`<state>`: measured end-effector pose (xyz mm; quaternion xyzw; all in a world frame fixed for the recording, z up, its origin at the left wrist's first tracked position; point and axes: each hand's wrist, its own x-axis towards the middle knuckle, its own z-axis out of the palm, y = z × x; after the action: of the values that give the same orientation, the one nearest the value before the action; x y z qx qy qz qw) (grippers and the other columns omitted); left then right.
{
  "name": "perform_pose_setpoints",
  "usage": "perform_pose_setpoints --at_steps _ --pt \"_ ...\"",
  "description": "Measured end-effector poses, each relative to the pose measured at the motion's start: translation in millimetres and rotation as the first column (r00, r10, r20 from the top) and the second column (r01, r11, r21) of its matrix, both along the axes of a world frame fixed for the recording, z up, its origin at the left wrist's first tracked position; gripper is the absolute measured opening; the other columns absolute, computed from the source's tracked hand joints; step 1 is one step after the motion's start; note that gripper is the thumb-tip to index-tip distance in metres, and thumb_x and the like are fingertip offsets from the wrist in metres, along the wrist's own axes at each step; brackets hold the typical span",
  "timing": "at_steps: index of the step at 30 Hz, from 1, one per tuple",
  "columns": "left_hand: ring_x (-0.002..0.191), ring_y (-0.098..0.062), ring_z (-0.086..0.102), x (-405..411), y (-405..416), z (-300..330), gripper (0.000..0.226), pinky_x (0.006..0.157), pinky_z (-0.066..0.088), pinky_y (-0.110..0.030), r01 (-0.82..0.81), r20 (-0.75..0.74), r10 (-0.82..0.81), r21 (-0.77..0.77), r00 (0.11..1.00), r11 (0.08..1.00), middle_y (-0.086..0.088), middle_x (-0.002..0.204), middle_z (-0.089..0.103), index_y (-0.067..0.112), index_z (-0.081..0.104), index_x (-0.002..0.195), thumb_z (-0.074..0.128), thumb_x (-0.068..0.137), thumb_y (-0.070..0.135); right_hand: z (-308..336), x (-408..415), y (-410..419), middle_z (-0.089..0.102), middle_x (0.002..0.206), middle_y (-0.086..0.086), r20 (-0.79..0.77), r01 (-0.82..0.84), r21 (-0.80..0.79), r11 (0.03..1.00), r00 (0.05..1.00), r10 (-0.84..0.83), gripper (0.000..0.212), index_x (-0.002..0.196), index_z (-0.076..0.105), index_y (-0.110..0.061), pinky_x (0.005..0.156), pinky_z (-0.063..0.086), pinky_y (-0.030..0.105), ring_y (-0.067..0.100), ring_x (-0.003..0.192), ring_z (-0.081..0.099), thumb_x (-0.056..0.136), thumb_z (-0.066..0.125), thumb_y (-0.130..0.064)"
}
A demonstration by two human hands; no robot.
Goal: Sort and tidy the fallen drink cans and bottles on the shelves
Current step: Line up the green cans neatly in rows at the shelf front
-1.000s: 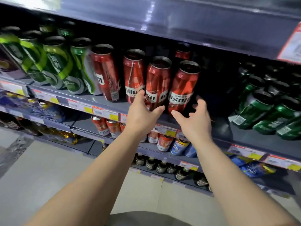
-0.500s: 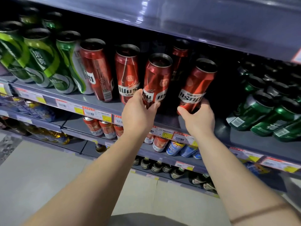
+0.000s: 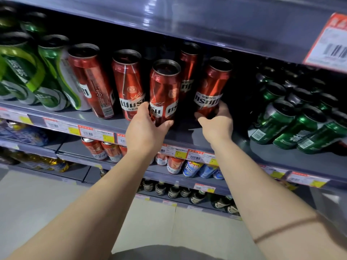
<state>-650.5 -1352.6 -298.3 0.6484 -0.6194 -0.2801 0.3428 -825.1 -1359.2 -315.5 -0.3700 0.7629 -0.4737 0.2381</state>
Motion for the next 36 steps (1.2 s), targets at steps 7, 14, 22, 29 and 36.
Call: perform_pose_setpoints --at_steps 7,14,22,29,36 --pt "0.075 -0.013 0.054 -1 -4 -4 0.033 0.063 0.039 -0.029 -0.004 0.076 0.007 -0.038 0.997 0.999 0.013 0.084 0.059 0.025 0.049 0.101 0.070 0.083 0.043 -5 -6 -24 0.067 0.116 0.002 -0.021 0.012 0.008 1.000 1.000 -0.011 0.055 0.127 0.054 -0.017 0.093 0.049 0.034 0.022 0.105 0.064 0.078 0.078 -0.022" --pt "0.074 -0.012 0.053 1 -5 -7 0.031 0.063 0.039 -0.028 0.026 0.082 -0.021 -0.064 0.996 0.998 0.016 0.081 0.056 0.027 0.049 0.101 0.069 0.084 0.042 -3 -13 -44 0.066 0.124 0.004 -0.072 -0.015 0.075 0.997 0.997 0.020 0.056 0.132 0.054 -0.014 0.093 0.044 0.027 0.024 0.114 0.061 0.081 0.076 -0.023" --pt "0.099 -0.017 0.063 -1 -4 -8 0.043 0.074 0.044 -0.028 0.095 0.061 -0.092 -0.042 0.994 0.995 0.010 0.103 0.067 0.025 0.053 0.117 0.074 0.081 0.033 9 29 10 0.058 0.118 -0.007 -0.006 -0.175 -0.023 0.984 0.985 0.175 0.064 0.131 0.048 -0.029 0.088 0.051 0.031 0.011 0.101 0.060 0.073 0.075 -0.027" --pt "0.111 -0.016 0.052 27 5 -5 0.036 0.092 0.039 -0.021 -0.070 -0.030 0.064 -0.277 0.997 0.958 0.005 0.110 0.055 0.013 0.057 0.121 0.067 0.087 0.020 16 44 11 0.067 0.110 -0.004 -0.101 -0.108 0.043 0.993 0.989 0.112 0.064 0.122 0.054 -0.025 0.082 0.050 0.031 0.017 0.101 0.063 0.068 0.081 -0.045" --pt "0.111 -0.032 0.058 27 -32 -2 0.059 0.079 0.040 -0.033 -0.186 -0.063 0.189 0.051 0.980 0.981 -0.008 0.120 0.060 0.012 0.041 0.120 0.077 0.079 0.034 15 34 16 0.066 0.112 -0.006 -0.112 -0.058 0.026 0.998 0.992 0.061 0.066 0.127 0.053 -0.024 0.080 0.044 0.027 0.015 0.101 0.062 0.070 0.082 -0.038"
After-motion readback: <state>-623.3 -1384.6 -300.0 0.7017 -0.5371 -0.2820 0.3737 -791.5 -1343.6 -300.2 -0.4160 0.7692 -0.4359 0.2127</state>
